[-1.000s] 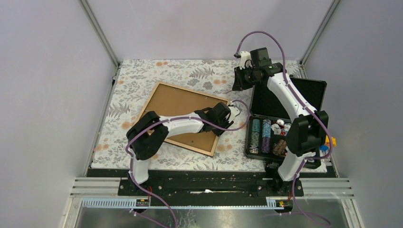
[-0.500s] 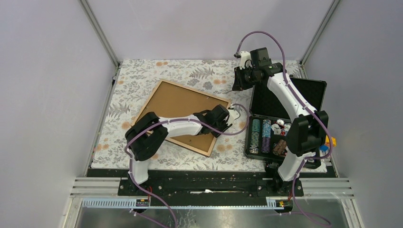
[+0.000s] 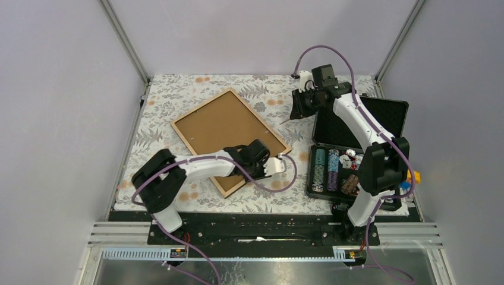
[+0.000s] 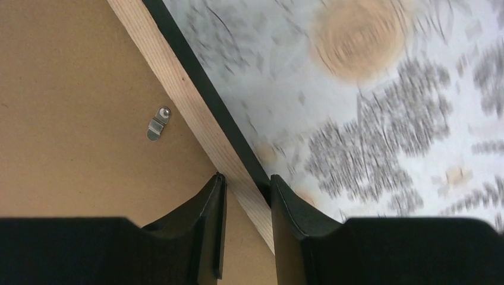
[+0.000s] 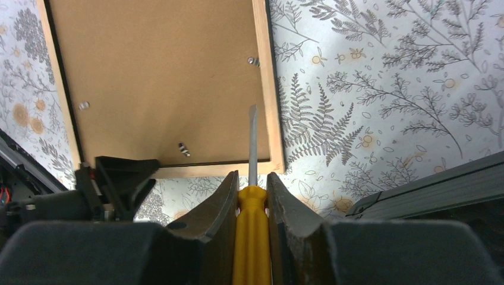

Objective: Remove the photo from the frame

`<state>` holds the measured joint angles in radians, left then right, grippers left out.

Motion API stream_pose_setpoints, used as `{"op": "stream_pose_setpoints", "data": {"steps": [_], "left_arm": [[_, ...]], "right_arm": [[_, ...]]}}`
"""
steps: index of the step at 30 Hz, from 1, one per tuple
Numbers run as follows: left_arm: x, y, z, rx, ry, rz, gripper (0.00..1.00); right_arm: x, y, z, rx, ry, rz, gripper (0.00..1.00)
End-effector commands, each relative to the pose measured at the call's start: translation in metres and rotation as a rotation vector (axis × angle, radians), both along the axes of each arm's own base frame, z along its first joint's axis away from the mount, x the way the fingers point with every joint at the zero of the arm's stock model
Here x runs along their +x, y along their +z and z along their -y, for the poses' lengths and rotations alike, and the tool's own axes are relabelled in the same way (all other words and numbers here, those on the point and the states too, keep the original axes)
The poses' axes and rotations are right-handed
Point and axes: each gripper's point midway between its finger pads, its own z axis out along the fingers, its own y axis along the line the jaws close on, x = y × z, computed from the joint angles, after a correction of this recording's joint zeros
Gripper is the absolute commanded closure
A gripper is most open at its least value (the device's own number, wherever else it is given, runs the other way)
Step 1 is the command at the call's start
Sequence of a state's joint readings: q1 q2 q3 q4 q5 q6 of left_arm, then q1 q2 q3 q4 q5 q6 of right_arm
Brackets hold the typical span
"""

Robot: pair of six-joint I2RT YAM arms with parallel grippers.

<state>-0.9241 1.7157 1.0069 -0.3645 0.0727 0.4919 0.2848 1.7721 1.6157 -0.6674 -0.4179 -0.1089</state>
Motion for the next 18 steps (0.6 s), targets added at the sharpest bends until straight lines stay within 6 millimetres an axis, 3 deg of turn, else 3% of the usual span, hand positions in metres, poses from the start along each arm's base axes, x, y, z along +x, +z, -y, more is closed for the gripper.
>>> {"op": "stream_pose_setpoints", "data": {"steps": [1,10,13,18], "left_arm": [[-0.064,-0.022,-0.062,0.166,-0.227,-0.170,0.84],[-0.108,-0.024,-0.106,0.192,-0.462,-0.216,0.90],[-0.118,-0.020,-0.109,0.165,-0.505,-0.223,0.90],[-0.123,-0.005,-0.100,0.077,-0.478,-0.227,0.72]], "right_arm": [[-0.016,0.011,-0.001,0.027,0.064,0.027,1.00],[-0.057,-0.013,-0.013,-0.017,0.170,-0.021,1.00],[-0.064,-0.012,-0.023,-0.030,0.204,-0.008,1.00],[-0.072,-0.020,-0.044,-0.068,0.270,-0.005,1.00]]}}
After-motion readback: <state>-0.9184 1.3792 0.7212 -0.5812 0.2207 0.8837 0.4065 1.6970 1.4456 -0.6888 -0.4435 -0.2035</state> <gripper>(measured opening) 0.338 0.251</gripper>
